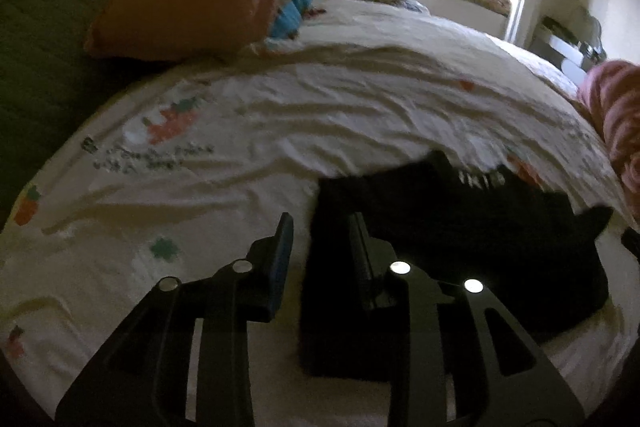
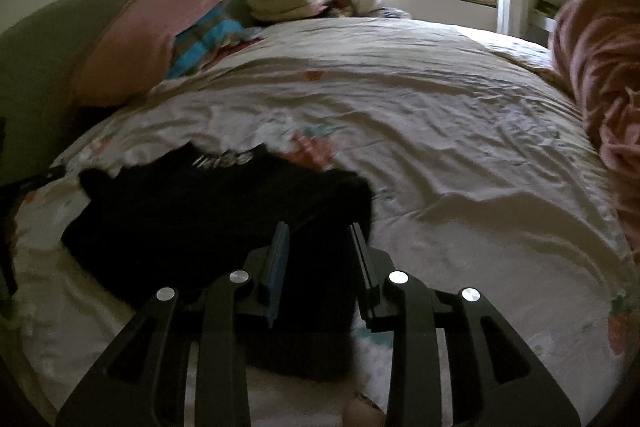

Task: Fold small clothes

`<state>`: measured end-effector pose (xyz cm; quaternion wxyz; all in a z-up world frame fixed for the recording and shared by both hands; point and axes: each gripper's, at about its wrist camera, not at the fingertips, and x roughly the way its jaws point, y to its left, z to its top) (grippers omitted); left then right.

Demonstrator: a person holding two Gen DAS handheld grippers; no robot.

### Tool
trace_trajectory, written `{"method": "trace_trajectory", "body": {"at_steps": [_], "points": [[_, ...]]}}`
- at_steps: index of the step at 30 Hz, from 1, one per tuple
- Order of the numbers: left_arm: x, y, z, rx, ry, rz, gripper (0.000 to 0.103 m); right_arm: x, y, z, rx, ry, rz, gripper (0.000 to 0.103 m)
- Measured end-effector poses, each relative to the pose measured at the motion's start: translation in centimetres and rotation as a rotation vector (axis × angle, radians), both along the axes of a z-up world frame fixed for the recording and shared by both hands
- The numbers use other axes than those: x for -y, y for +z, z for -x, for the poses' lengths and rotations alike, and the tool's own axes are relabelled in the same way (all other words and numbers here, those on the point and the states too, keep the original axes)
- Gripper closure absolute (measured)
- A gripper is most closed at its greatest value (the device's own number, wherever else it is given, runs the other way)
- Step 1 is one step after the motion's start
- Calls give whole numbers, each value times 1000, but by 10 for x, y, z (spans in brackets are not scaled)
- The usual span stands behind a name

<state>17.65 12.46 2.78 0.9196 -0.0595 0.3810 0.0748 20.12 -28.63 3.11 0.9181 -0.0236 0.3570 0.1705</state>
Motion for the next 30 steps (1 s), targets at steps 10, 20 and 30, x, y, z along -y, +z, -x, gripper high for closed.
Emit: {"method": "trace_trajectory", "body": {"at_steps": [10,20,30], "points": [[51,-50,-1,-112,-124,-95,94,-51,-40,9,-100,94,80,75],[57,-67,-25,-142,-123,-126,94,-68,-62,-26,-152,71,143,75],[41,-63,-72,-156,-80,-120,93,-73,-59,-73,-159,35,121,75]]}}
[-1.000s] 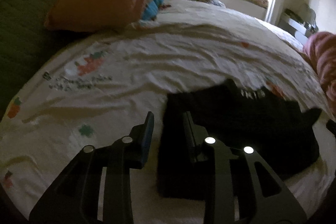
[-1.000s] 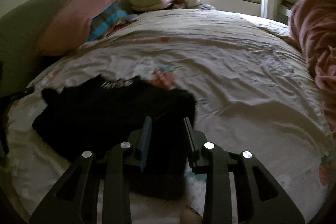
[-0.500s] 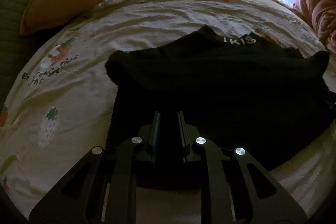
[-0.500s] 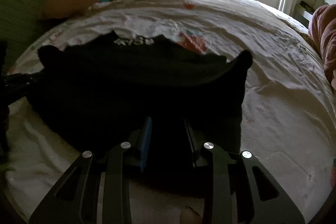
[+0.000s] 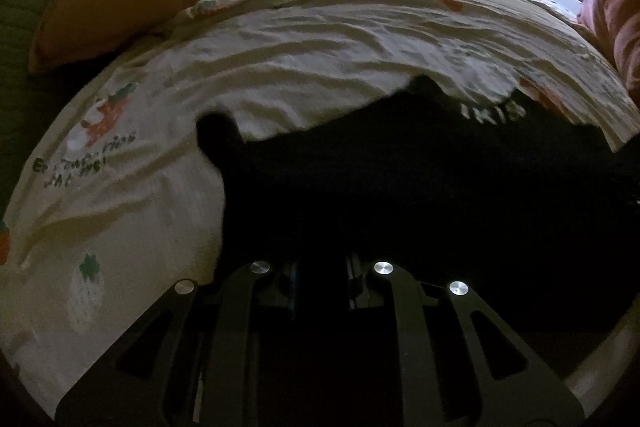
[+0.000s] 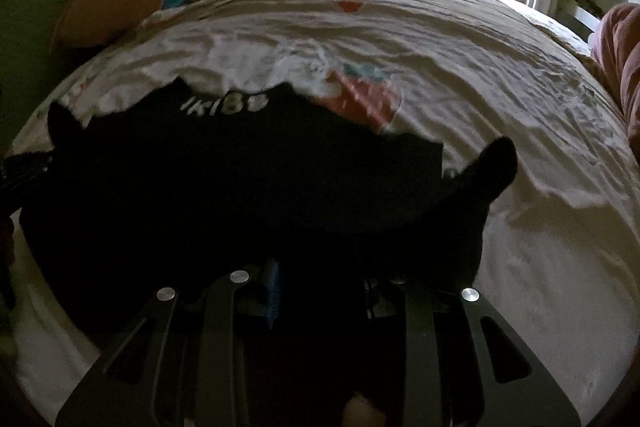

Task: Fold small clothes

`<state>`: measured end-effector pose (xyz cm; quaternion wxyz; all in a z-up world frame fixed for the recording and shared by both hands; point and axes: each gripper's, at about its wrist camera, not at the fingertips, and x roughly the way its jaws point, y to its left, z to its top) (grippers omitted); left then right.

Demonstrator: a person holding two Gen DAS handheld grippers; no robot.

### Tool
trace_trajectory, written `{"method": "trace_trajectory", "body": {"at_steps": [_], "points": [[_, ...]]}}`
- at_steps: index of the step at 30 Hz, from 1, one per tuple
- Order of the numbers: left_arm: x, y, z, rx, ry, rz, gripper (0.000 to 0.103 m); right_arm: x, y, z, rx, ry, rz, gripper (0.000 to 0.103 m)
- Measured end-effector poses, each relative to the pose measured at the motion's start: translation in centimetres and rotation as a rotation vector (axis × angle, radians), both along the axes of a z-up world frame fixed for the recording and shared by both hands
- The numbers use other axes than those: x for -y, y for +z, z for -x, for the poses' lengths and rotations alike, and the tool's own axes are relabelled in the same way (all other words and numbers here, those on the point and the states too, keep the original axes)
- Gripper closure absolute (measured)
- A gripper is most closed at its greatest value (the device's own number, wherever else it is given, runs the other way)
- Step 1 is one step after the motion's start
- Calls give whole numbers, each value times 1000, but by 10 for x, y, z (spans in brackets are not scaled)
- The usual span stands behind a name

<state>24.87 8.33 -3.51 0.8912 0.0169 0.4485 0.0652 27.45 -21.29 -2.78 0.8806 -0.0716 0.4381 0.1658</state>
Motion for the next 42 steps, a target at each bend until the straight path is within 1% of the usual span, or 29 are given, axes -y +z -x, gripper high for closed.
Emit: {"method": "trace_trajectory", "body": {"at_steps": [3,7,9,13,14,16,17,18,19,21,24,25,26,27,29,30,32,33,36,39,42], "points": [[-12,7,-14,13,35,20,93,1,2,-12,15,-23,13,75],[-29,18,-23,43,71,63,92,10,2,-26,14,-62,-26,78],[-38,21,-25,51,91,67,87,17,4,-30,32,-84,-35,78],[-53,17,-27,36,126,89,81,36,9,-34,53,-136,-66,78],[-56,13,-29,25,134,93,79,40,10,-34,61,-152,-57,76],[-61,6,-32,3,142,113,72,50,11,-36,83,-189,-32,74],[-63,2,-34,-11,146,130,65,54,11,-37,80,-202,-22,66],[-64,-1,-36,-19,150,140,60,59,9,-41,62,-205,-20,61],[-65,-3,-38,-26,152,151,59,62,7,-43,50,-205,-23,59],[-66,-7,-42,-36,159,162,53,67,3,-46,25,-211,-35,59],[-64,-9,-45,-36,153,159,53,70,0,-47,9,-203,-82,59],[-63,-9,-46,-33,147,153,53,70,-1,-48,9,-200,-92,68],[-61,-10,-47,-28,142,147,58,69,-1,-48,7,-192,-107,86],[-61,-10,-47,-24,137,152,75,69,-2,-47,5,-184,-121,93],[-59,-9,-46,-6,128,153,93,68,2,-45,26,-181,-131,95],[-56,-6,-45,4,118,132,98,67,5,-43,41,-177,-136,96],[-53,2,-42,39,102,103,100,69,13,-38,76,-182,-140,96],[-53,11,-39,74,101,87,100,72,18,-36,95,-194,-148,96],[-55,27,-37,127,108,89,100,80,22,-37,107,-222,-177,96],[-52,26,-41,132,98,56,100,85,16,-40,88,-252,-171,96],[-51,16,-44,109,107,63,100,85,11,-40,78,-265,-151,96]]}}
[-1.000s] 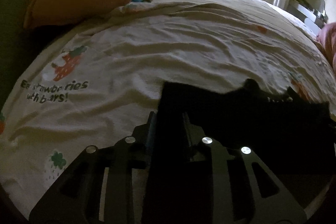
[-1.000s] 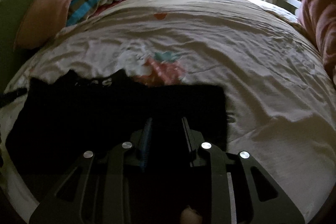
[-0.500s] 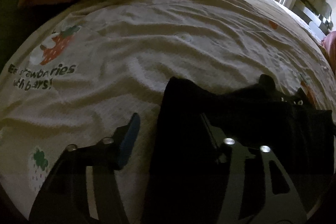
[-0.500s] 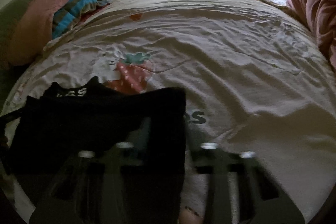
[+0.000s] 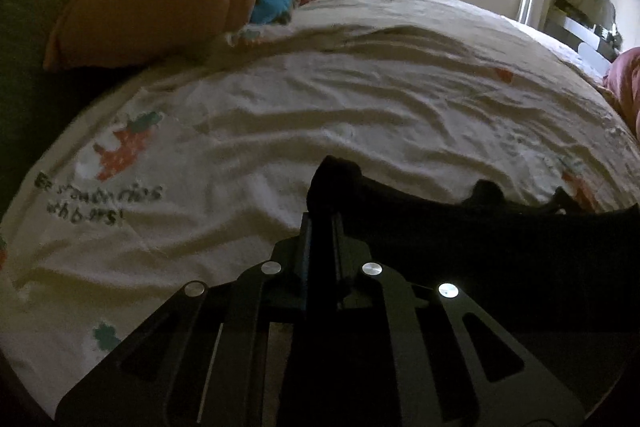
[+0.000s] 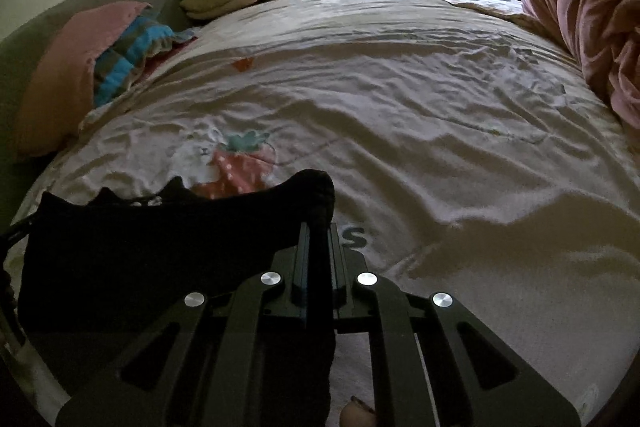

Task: Fold small clothes
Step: 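Pull the folded shirt edges apart with both grippers to smooth it flat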

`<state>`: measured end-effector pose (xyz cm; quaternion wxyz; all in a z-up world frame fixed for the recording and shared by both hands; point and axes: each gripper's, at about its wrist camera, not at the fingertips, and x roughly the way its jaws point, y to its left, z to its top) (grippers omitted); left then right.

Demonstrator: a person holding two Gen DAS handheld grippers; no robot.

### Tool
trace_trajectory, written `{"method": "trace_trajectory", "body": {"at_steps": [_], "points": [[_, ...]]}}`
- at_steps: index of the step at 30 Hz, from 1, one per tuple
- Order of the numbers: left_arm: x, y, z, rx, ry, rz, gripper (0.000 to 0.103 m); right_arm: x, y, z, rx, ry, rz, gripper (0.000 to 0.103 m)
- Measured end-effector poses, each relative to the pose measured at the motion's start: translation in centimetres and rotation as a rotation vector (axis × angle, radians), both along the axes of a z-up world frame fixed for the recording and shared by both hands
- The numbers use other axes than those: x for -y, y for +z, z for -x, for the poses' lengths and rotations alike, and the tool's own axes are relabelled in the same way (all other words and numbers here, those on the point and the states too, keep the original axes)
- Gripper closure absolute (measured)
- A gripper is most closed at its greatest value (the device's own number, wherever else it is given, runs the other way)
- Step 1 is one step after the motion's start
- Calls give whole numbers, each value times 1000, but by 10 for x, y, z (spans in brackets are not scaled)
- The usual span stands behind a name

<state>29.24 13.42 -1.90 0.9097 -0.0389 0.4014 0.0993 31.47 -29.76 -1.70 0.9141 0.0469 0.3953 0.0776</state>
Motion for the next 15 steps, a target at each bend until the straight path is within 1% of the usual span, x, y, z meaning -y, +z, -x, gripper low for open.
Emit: {"method": "trace_trajectory", "body": {"at_steps": [4,5,6,7,8,9,10,11,12,14,15], "points": [[1,-15,1,-39,4,11,97,-5,-6,2,-14,-9,48,96],[0,-16,2,-41,11,9,94,-6,-7,3,-17,-8,61,95],[-1,-16,4,-41,16,11,93,-8,-8,4,-23,-4,69,95],[-2,-16,6,-45,22,15,92,-9,-10,4,-35,-10,84,93],[-1,-15,8,-45,19,17,91,-10,-10,6,-43,-18,92,88],[0,-14,10,-43,15,11,90,-10,-10,10,-45,-19,97,86],[2,-13,12,-40,11,5,88,-11,-9,13,-39,-22,105,86],[4,-11,16,-35,5,2,83,-11,-7,17,-30,-25,116,85],[5,-11,18,-36,0,5,80,-13,-3,23,-17,-21,130,84],[8,-9,24,-34,-5,10,78,-16,3,33,5,-9,129,77],[9,-8,27,-33,-7,8,74,-17,6,37,12,2,125,74]]}}
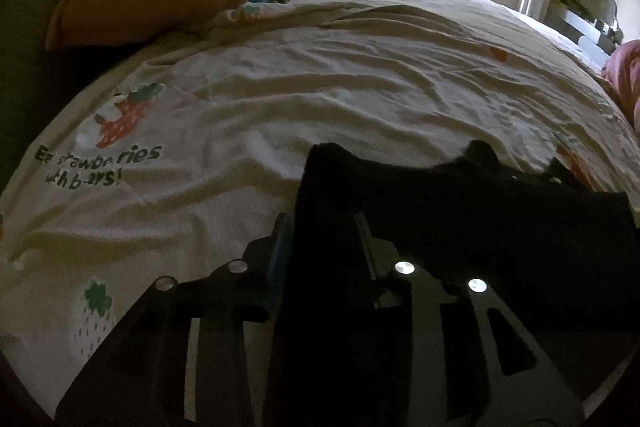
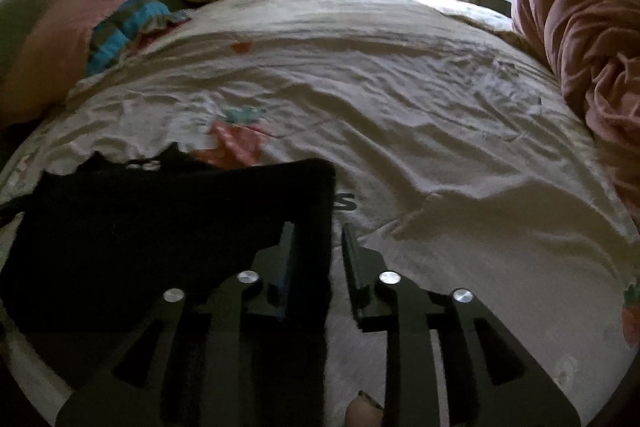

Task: Fold small clothes
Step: 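Pull the folded shirt edges apart with both grippers to smooth it flat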

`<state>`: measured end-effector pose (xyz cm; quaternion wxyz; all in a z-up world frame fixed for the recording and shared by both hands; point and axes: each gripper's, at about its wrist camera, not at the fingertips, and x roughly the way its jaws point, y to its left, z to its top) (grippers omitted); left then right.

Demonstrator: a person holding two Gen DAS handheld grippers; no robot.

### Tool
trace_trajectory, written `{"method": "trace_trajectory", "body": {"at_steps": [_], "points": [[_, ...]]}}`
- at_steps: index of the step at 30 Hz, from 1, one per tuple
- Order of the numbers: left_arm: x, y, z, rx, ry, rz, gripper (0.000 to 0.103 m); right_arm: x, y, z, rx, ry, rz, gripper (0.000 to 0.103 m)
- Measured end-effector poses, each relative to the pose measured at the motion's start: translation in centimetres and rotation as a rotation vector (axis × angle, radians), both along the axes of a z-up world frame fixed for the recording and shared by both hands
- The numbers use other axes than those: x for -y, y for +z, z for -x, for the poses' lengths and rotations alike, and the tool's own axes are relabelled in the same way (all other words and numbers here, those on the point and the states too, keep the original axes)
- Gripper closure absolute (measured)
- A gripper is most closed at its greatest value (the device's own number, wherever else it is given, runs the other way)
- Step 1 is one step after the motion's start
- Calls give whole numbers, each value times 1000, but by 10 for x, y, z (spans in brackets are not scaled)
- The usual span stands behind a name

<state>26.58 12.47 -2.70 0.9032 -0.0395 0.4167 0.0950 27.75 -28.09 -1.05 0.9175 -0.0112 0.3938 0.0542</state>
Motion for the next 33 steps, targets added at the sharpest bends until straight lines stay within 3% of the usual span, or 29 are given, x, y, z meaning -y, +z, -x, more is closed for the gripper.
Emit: {"method": "trace_trajectory", "body": {"at_steps": [1,11,22,27,33], "points": [[2,1,3,4,-3,-1,72,-4,4,7,5,27,1,68],[17,8,33,20,-42,16,55,-40,6,54,-42,216,10,61],[21,-9,62,-39,-54,34,53,-34,-14,76,-137,197,10,57],[17,-22,78,-45,-48,58,47,-25,-18,89,-155,188,8,56],[12,-15,94,-33,-55,68,43,-24,-4,104,-133,186,-30,37]]}}
